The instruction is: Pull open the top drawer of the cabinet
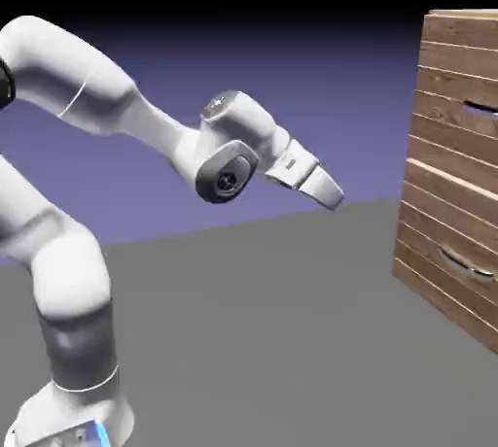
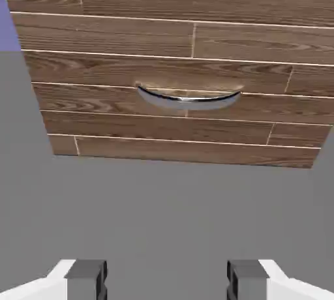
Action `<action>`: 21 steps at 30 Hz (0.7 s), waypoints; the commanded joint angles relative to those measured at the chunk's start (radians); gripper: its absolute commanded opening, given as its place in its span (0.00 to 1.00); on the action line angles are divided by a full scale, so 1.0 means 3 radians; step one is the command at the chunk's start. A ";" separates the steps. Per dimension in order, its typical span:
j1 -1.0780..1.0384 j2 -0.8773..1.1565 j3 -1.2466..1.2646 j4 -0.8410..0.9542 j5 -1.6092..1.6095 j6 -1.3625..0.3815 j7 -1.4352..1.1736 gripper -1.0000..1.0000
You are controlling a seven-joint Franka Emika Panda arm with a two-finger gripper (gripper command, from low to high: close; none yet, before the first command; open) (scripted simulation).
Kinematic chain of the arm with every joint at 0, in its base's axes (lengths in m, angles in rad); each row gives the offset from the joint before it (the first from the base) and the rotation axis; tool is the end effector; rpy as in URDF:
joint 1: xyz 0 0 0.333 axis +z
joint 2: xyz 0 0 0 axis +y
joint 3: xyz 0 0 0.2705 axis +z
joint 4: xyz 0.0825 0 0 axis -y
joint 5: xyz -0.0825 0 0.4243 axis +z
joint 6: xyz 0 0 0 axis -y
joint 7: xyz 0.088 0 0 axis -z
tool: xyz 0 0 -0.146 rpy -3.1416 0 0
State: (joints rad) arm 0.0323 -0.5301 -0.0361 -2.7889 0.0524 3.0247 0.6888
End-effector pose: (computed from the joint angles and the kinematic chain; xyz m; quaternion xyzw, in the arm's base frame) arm 0.4792 -0.0036 0.3579 -0.8640 0.3374 -0.3441 0.1460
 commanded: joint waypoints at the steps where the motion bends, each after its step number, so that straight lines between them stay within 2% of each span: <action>1: 0.0056 0.0110 -0.0100 0.0059 0.0145 -0.0034 -0.0145 0.50; 21: 0.1180 0.2317 -0.2094 0.1228 0.3044 -0.0711 -0.3034 0.50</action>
State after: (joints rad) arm 0.3865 0.1649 -0.6642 -2.4206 0.9657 2.8113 -0.2213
